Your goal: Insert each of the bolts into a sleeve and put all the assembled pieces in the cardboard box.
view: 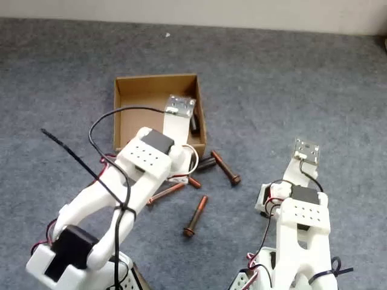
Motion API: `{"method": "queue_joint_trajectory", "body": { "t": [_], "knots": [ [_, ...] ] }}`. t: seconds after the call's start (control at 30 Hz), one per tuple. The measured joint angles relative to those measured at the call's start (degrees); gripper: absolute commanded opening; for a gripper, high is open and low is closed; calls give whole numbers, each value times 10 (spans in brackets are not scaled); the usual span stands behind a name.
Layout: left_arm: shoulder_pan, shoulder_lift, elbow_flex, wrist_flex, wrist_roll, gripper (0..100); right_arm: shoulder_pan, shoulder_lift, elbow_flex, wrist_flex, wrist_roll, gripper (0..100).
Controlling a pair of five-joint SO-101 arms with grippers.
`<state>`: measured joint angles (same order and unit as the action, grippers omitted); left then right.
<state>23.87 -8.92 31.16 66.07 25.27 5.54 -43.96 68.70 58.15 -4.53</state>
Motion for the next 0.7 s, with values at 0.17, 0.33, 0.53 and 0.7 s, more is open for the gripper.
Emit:
{"method": "queue_joint_trajectory", "body": {
  "t": [0.17, 0.33, 0.53, 0.7],
  "knots": [
    [-1, 13, -38, -4, 101, 218, 0, 0, 0, 0, 0, 5],
    [5, 40, -43, -4, 147, 277, 0, 0, 0, 0, 0, 5],
    [4, 104, -45, -9, 158, 216, 0, 0, 0, 0, 0, 5],
    [3, 137, -45, -31, 161, 181, 0, 0, 0, 0, 0, 5]
  ]
}}
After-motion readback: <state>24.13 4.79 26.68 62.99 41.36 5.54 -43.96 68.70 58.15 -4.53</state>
